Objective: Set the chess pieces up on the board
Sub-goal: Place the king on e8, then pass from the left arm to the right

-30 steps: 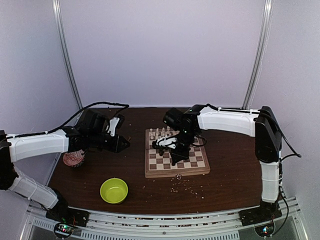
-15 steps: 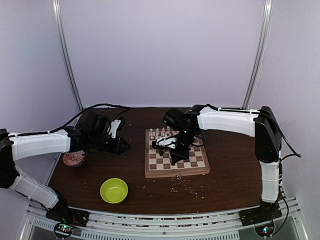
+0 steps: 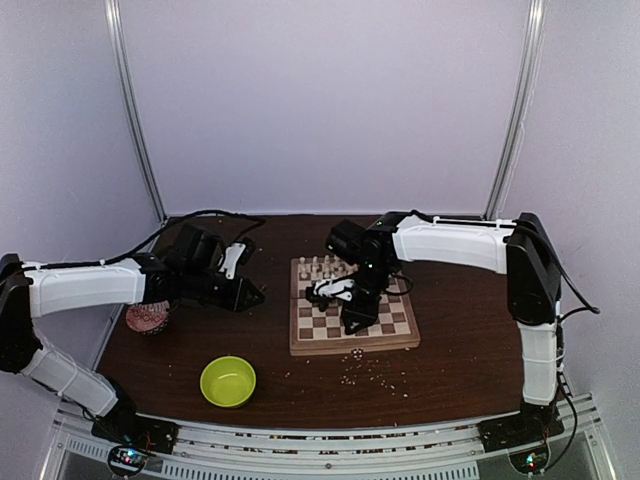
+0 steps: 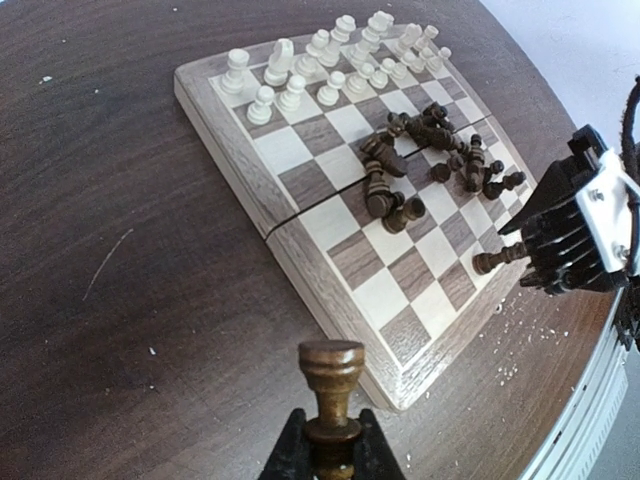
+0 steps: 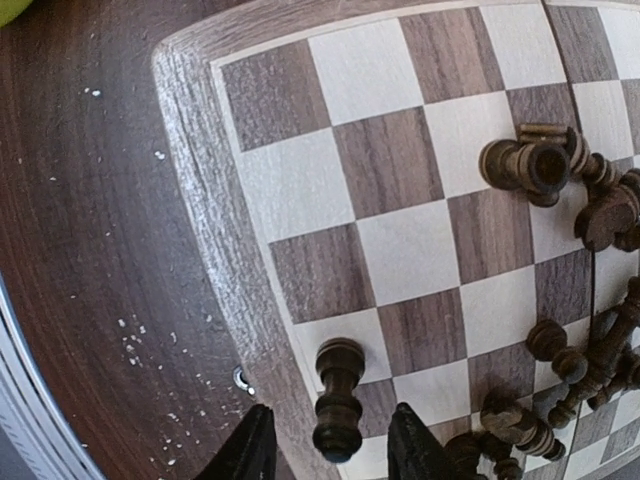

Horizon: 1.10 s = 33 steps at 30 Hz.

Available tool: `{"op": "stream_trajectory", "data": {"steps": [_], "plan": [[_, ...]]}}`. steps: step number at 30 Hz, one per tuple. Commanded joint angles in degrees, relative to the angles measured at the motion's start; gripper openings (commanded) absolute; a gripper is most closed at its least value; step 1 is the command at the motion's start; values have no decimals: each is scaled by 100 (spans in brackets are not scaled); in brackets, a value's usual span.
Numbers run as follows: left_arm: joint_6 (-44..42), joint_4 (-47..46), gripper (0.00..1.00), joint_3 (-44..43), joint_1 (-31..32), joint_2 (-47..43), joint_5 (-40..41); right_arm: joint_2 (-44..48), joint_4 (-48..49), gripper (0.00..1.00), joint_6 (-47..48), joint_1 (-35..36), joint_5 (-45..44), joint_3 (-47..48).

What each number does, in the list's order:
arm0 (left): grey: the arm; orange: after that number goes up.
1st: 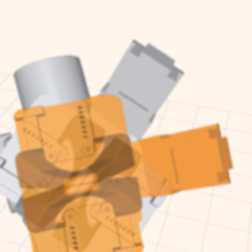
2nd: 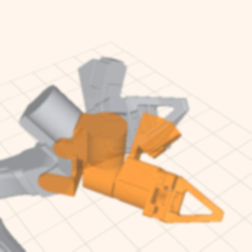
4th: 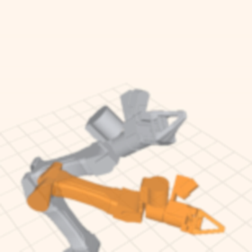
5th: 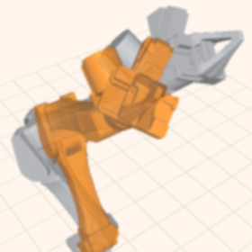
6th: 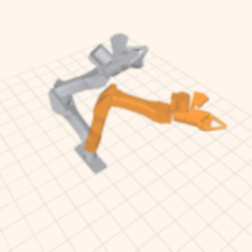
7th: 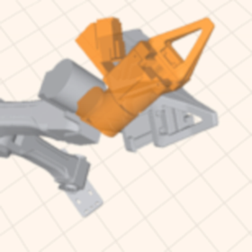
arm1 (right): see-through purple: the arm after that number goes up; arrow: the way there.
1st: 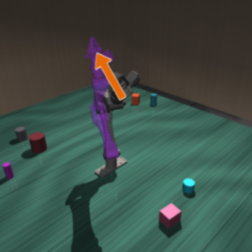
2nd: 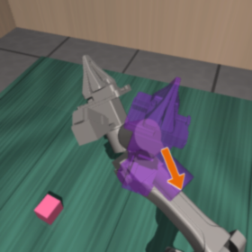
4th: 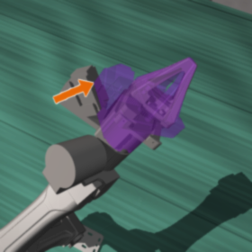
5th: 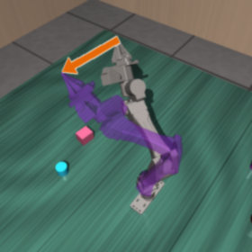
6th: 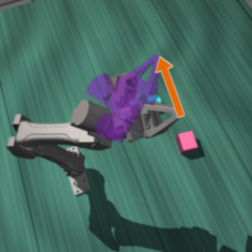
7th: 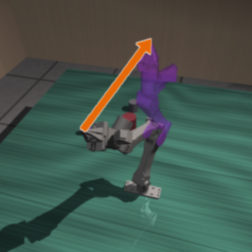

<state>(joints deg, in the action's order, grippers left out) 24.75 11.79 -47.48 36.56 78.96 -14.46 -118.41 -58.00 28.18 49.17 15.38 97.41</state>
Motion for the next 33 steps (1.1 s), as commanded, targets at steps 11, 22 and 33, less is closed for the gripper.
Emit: {"op": "stream_trajectory", "data": {"steps": [11, 22, 33], "plan": [[-424, 456, 5, -1041, -4, 914, -2341, 1353, -911, 39, 1170, -253, 782, 1141], [-360, 793, 7, -1659, 176, 1594, -4154, 1329, -607, 40, 2291, 731, -555, 976], [-357, 930, 7, -1815, 426, 1700, -4636, 803, -274, 43, 2565, 1249, -1167, 1096]]}}
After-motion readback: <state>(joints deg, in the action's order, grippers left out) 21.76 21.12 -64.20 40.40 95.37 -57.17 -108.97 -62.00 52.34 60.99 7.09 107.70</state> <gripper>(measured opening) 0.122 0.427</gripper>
